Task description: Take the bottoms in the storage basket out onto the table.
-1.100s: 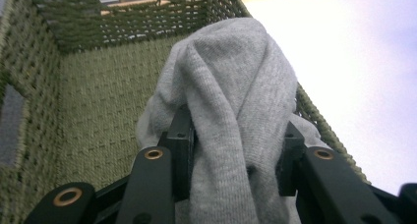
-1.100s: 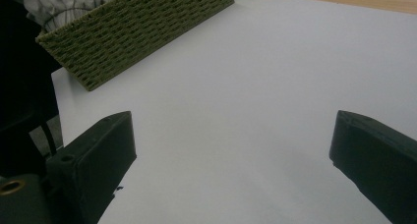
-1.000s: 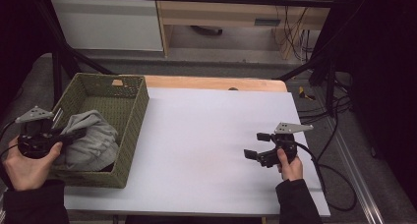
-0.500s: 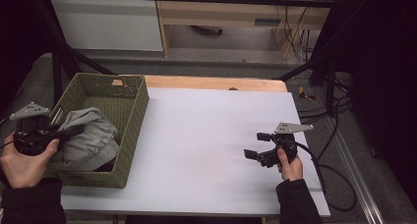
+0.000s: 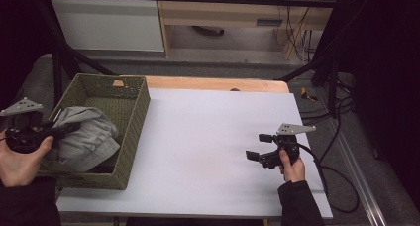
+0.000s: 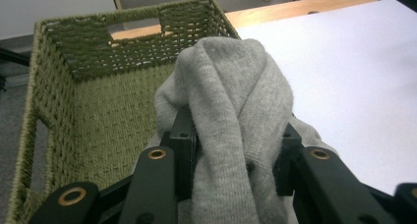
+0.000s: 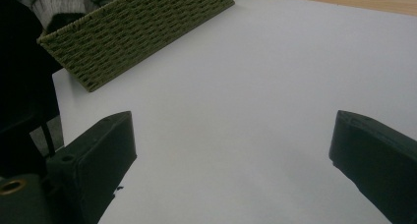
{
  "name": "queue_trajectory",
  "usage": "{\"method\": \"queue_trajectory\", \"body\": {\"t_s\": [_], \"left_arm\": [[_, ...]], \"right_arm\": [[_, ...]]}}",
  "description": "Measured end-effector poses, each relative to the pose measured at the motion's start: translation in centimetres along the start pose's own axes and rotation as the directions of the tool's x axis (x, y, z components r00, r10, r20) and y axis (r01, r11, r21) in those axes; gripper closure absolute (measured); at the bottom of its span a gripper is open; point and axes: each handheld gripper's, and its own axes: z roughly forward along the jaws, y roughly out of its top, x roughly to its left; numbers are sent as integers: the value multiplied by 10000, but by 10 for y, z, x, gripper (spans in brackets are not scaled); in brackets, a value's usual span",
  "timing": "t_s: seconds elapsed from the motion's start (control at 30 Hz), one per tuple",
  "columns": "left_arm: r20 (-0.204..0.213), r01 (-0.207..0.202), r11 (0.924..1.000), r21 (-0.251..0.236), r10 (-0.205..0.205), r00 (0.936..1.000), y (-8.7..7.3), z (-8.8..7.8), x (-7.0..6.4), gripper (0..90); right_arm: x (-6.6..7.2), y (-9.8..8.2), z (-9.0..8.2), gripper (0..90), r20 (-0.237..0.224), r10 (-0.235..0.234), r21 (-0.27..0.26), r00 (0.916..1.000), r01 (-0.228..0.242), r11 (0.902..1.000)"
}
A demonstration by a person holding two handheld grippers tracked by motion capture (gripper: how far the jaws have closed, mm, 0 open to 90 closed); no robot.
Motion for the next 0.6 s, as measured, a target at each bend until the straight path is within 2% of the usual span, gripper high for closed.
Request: {"method": "queue_trajectory", "body": {"t_s": [0.3, 0.6], "left_arm": [[67, -88, 9999, -143, 89, 9999, 10, -8, 2, 640], [321, -215, 9990, -381, 228, 9992, 19, -16, -1, 641]], "right_arm": [[0, 0, 0, 40, 2, -7, 9, 10000, 7, 10000], [0, 0, 1, 40, 7, 10, 41, 10000, -10, 10000]]}}
